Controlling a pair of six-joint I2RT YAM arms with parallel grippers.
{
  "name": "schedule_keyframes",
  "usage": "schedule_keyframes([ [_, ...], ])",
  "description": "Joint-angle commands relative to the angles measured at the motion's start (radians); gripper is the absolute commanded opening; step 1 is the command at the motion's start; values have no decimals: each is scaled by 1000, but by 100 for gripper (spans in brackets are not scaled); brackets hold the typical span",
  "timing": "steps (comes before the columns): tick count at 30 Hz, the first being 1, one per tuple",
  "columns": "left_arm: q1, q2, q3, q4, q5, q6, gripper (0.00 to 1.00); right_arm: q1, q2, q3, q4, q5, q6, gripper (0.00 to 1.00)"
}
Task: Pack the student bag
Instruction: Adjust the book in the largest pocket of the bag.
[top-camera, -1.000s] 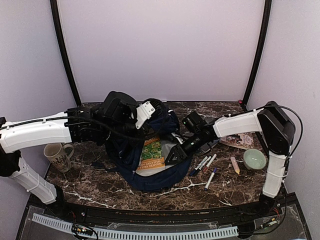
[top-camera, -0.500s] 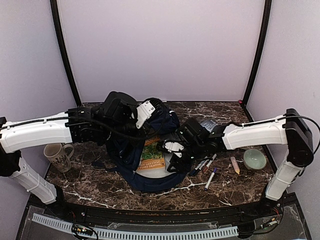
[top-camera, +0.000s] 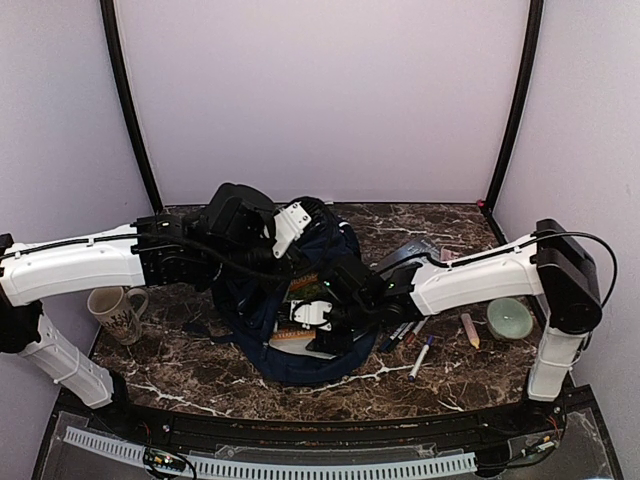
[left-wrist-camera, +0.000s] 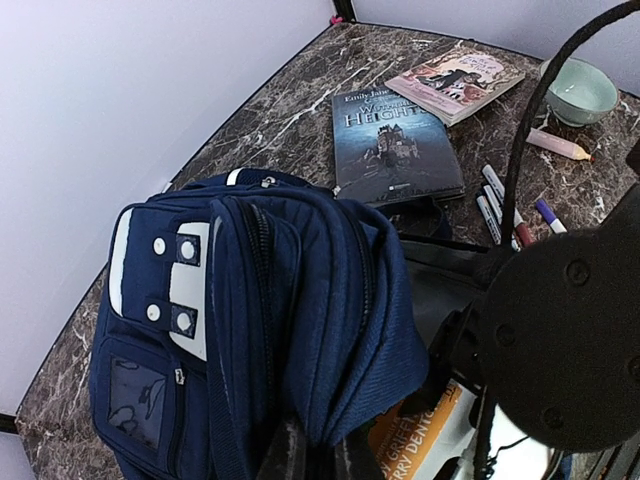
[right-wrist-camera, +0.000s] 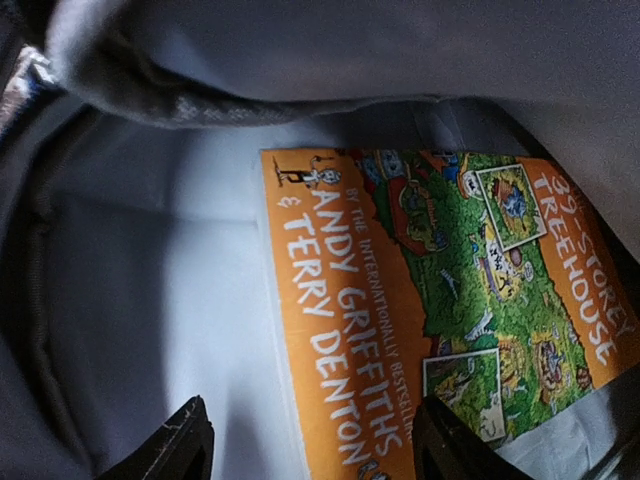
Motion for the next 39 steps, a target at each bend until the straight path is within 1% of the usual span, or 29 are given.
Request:
schedule_keyframes([
  [1,8,-26,4,86,5,-20,0,11,53,37,70,83,-86,67],
  [5,9,-28,-3,82,21,-26,0,-1,77,28,204,294,-86,64],
  [8,8,-30,-10,86,29,-28,0,-36,92,64,271,396,-50,61],
  [10,8,-28,-13,92,36,-28,0,-64,98,98,292,429,-4,59],
  [14,8,-27,-19,102,40,-28,0,-89,103,141,285,426,52,57],
  [17,8,-31,-26,105,32,-29,0,-82,83,136,206,286,49,57],
  [20,8,-37,-39,108,-1,-31,0,-76,43,135,6,46,8,59],
  [22,8,-35,-48,103,-30,-30,0,-75,-17,99,-114,-98,1,59],
  [23,9,-33,-53,103,-41,-30,0,-75,-50,79,-139,-154,1,59],
  [26,9,-30,-68,110,-51,-29,0,-85,-165,32,-259,-282,8,59],
  [28,10,-32,-80,119,-42,-34,0,-117,-210,36,-313,-332,48,58],
  [29,10,-35,-87,129,-33,-34,0,-135,-216,40,-333,-369,57,58],
  [31,10,-42,-100,146,-16,-34,0,-205,-258,64,-361,-457,98,57],
  [33,10,-45,-109,151,-6,-34,0,-282,-267,96,-362,-527,140,56],
  [36,10,-49,-117,157,31,-30,0,-344,-269,144,-324,-549,186,55],
  [39,10,-54,-131,177,54,-34,0,-360,-257,173,-266,-560,205,60],
])
